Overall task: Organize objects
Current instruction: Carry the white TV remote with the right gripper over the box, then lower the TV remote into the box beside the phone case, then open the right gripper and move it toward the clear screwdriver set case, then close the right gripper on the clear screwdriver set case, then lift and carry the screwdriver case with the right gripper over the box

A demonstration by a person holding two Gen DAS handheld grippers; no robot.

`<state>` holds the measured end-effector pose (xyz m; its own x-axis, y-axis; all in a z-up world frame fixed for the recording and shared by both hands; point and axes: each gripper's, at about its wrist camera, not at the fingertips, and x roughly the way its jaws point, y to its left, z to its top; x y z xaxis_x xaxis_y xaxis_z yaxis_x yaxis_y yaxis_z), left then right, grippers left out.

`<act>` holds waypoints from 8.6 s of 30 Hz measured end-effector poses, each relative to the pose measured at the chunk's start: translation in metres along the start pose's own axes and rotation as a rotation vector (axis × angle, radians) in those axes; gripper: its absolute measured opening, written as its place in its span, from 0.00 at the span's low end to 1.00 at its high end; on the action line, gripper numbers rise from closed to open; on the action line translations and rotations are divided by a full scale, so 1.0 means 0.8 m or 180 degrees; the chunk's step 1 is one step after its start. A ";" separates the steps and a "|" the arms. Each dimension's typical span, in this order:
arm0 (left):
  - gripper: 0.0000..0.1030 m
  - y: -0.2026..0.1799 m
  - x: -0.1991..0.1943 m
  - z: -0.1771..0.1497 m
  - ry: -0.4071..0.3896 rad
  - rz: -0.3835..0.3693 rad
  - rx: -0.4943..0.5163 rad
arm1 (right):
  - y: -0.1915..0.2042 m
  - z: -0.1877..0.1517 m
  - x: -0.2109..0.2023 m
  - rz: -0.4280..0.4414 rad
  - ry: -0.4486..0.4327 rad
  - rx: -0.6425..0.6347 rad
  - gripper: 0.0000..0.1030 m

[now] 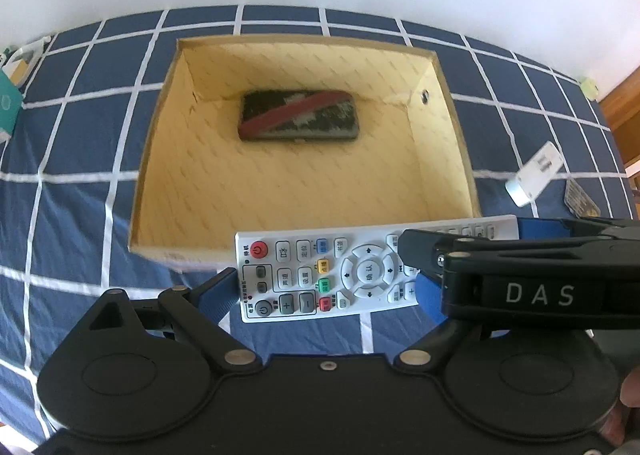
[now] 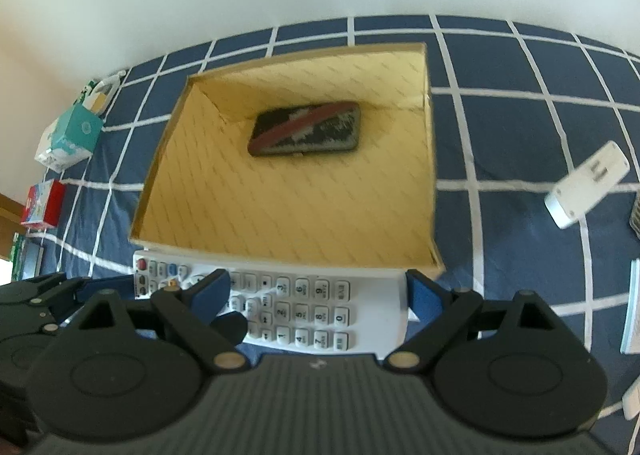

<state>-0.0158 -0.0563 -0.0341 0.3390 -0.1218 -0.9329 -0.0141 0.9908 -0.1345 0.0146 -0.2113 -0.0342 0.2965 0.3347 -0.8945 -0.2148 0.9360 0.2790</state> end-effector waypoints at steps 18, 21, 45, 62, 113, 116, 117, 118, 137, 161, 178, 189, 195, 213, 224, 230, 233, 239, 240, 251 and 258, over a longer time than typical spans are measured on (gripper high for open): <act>0.90 0.042 0.114 0.093 0.0311 -0.0101 0.0045 | -0.004 0.092 0.119 -0.0067 0.0235 0.0132 0.90; 0.90 0.049 0.137 0.104 0.0377 -0.0137 0.0056 | -0.009 0.102 0.142 -0.0114 0.0304 0.0158 0.90; 0.90 0.075 0.229 0.144 0.0739 -0.0220 0.0049 | -0.033 0.137 0.243 -0.0170 0.0641 0.0284 0.90; 0.92 0.087 0.244 0.145 0.0811 -0.0286 0.0011 | -0.031 0.142 0.262 -0.0237 0.0745 0.0317 0.90; 1.00 -0.020 -0.023 0.008 -0.0030 -0.0039 0.0123 | -0.036 0.025 -0.026 -0.0181 -0.0279 0.0235 1.00; 1.00 -0.038 -0.031 0.001 -0.0058 -0.0049 0.0200 | -0.051 0.009 -0.045 -0.0217 -0.0328 0.0314 1.00; 1.00 -0.045 -0.033 -0.001 -0.0061 -0.0062 0.0228 | -0.056 0.004 -0.051 -0.0230 -0.0342 0.0345 1.00; 1.00 -0.052 -0.035 -0.003 -0.0063 -0.0077 0.0253 | -0.062 -0.001 -0.057 -0.0243 -0.0350 0.0374 1.00; 1.00 -0.240 -0.004 -0.011 0.0034 -0.0269 0.0807 | -0.250 -0.074 -0.142 -0.0605 -0.0539 0.1082 1.00; 1.00 -0.445 0.115 0.031 0.0338 -0.0384 0.1498 | -0.483 -0.099 -0.160 -0.0955 -0.0609 0.2082 1.00; 0.99 -0.521 0.242 0.075 0.0816 -0.0365 0.1917 | -0.570 -0.048 -0.067 -0.0875 -0.0230 0.2365 1.00; 0.96 -0.560 0.307 0.087 0.1037 -0.0402 0.2038 | -0.615 -0.029 -0.004 -0.0815 0.0051 0.2459 0.97; 0.90 -0.574 0.325 0.086 0.1115 -0.0446 0.2062 | -0.625 -0.026 0.012 -0.0785 0.0100 0.2441 0.87; 0.63 -0.589 0.342 0.083 0.1237 -0.0618 0.2029 | -0.632 -0.020 0.032 -0.0752 0.0228 0.2350 0.62; 0.59 -0.592 0.337 0.082 0.1208 -0.0592 0.2031 | -0.633 -0.021 0.031 -0.0756 0.0181 0.2322 0.59; 0.59 -0.594 0.330 0.078 0.1159 -0.0568 0.2050 | -0.630 -0.023 0.027 -0.0755 0.0179 0.2281 0.59; 0.59 -0.589 0.317 0.082 0.1113 -0.0552 0.2019 | -0.627 -0.021 0.020 -0.0750 0.0145 0.2238 0.59; 0.59 -0.579 0.275 0.087 0.0898 -0.0490 0.1957 | -0.605 -0.010 -0.005 -0.0709 0.0003 0.2110 0.59; 0.59 -0.574 0.266 0.088 0.0858 -0.0476 0.1944 | -0.599 -0.009 -0.009 -0.0695 -0.0032 0.2087 0.59; 0.59 -0.533 0.174 0.078 0.0481 -0.0350 0.1675 | -0.528 -0.002 -0.070 -0.0570 -0.0313 0.1733 0.59; 0.59 -0.493 0.121 0.063 0.0321 -0.0319 0.1544 | -0.469 -0.012 -0.102 -0.0529 -0.0413 0.1552 0.59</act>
<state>0.0703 -0.4562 -0.0545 0.2233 -0.1992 -0.9542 0.4607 0.8842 -0.0767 0.0618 -0.5908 -0.0693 0.4091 0.1595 -0.8985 0.2933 0.9094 0.2949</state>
